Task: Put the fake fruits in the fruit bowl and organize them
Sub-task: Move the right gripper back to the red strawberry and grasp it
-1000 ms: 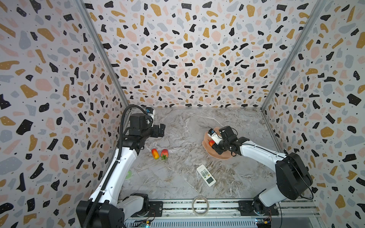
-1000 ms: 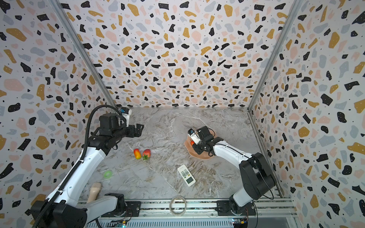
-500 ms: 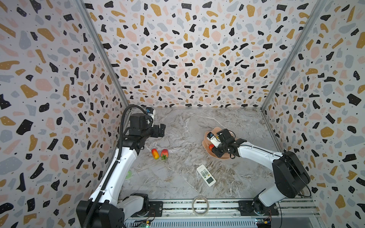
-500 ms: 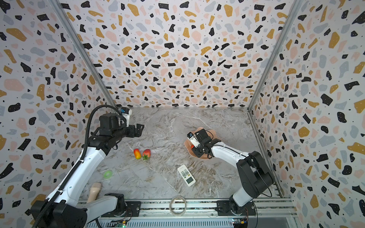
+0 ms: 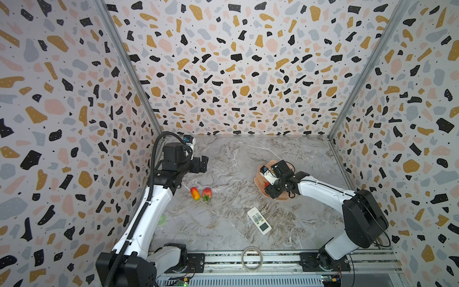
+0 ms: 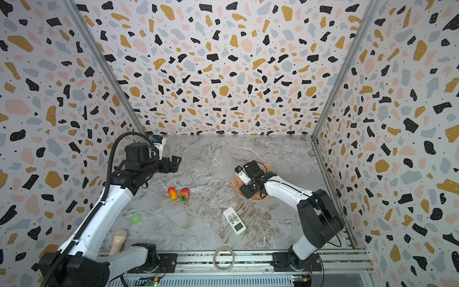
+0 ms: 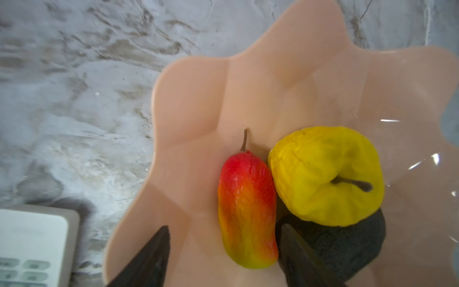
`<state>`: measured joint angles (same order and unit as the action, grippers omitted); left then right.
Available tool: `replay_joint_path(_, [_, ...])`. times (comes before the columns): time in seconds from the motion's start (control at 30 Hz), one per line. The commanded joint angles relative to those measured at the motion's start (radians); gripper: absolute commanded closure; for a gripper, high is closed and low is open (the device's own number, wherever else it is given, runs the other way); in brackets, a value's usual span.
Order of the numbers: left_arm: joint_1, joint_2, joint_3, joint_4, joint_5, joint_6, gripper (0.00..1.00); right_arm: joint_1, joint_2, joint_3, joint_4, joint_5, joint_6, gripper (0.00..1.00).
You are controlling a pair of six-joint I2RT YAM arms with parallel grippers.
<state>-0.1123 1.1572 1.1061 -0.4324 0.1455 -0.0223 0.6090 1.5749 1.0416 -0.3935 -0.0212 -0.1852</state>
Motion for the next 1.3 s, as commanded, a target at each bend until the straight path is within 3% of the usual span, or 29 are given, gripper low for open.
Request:
replay_joint_path(0.0, [0.006,-0.001,-0.003,0.034,0.005,-0.002,0.00,0.042,-0.077,0.106,-0.086,-0.045,-0.009,0.07])
replay_joint_path(0.03, [0.006,-0.002,-0.004,0.034,0.004,-0.002,0.00,0.058,-0.077,0.130,-0.092,-0.060,-0.016,0.01])
replay_joint_path(0.17, [0.006,-0.005,-0.004,0.034,0.003,-0.002,0.00,0.125,-0.043,0.199,-0.046,-0.143,-0.037,0.01])
replay_joint_path(0.33, [0.006,-0.013,-0.004,0.035,0.001,-0.001,0.00,0.220,0.089,0.243,0.172,-0.244,-0.040,0.01])
replay_joint_path(0.53, [0.006,-0.025,-0.005,0.032,-0.014,0.002,0.00,0.329,0.356,0.424,0.359,-0.277,0.259,0.01])
replay_joint_path(0.8, [0.006,-0.038,-0.002,0.030,-0.014,0.003,0.00,0.417,0.565,0.605,0.378,-0.061,0.599,0.01])
replay_joint_path(1.03, [0.006,-0.058,-0.004,0.034,-0.012,0.003,0.00,0.433,0.710,0.748,0.288,0.011,0.636,0.00])
replay_joint_path(1.27, [0.006,-0.060,-0.003,0.034,-0.006,0.002,0.00,0.435,0.784,0.809,0.250,0.035,0.637,0.15])
